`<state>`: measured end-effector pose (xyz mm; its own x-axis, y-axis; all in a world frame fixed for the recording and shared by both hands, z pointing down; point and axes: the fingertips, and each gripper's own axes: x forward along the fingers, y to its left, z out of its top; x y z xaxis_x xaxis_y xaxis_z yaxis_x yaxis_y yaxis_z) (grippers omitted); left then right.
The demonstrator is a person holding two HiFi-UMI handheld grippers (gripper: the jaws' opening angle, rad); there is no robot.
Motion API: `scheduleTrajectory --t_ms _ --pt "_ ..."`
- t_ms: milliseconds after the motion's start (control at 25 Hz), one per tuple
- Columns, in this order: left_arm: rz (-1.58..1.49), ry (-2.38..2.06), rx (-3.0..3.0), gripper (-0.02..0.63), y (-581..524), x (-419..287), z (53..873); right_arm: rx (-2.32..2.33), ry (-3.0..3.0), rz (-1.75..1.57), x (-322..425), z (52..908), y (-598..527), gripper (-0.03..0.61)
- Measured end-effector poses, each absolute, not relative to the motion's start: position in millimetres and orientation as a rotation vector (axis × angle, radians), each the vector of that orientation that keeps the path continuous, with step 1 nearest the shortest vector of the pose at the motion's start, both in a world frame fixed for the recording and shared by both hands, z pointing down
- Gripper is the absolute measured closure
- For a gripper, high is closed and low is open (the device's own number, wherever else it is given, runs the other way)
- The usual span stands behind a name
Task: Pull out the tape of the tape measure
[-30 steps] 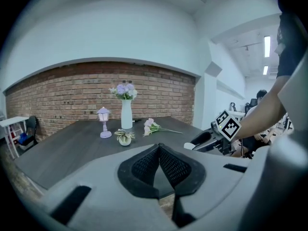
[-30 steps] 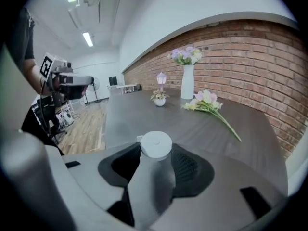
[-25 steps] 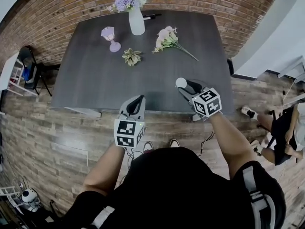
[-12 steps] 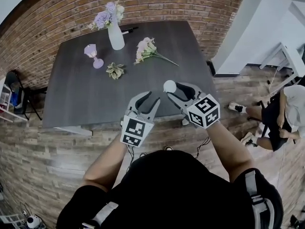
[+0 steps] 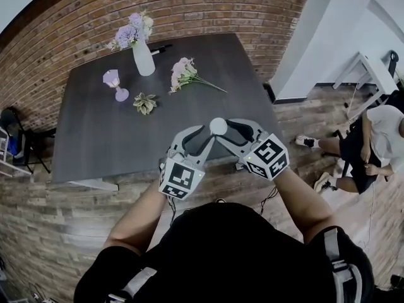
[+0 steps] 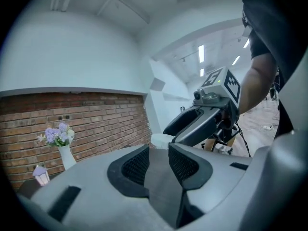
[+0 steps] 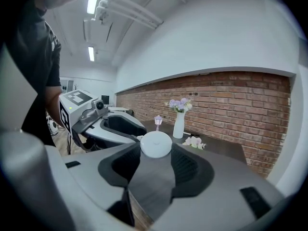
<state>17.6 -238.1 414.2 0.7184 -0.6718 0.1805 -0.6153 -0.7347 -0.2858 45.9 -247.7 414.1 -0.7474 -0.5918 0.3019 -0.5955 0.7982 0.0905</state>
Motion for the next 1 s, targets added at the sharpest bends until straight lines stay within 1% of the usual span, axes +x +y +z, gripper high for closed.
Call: scheduleTrajectory --t_ms 80,160,240,680,1000 --pt "-0.409 1.007 -2.692 0.514 -235.4 20.7 412.7 0.912 -2.673 0.016 45.8 411.9 -248.2 0.380" --pt "-0.414 0.995 -2.666 0.566 -232.2 23.1 412.1 0.906 -2.679 0.014 45.1 411.1 -247.8 0.380" --pt "-0.414 1.000 -2.662 0.596 -231.3 21.7 413.1 0.886 -2.683 0.011 43.8 412.4 -246.3 0.380" --pt "-0.408 1.038 -2.690 0.601 -232.6 6.2 415.7 0.861 -2.728 0.054 34.1 415.9 -249.3 0.382" --pt "-0.394 1.217 -2.640 0.601 -247.1 -38.5 406.4 1.069 -2.683 0.108 72.1 418.8 -281.9 0.383"
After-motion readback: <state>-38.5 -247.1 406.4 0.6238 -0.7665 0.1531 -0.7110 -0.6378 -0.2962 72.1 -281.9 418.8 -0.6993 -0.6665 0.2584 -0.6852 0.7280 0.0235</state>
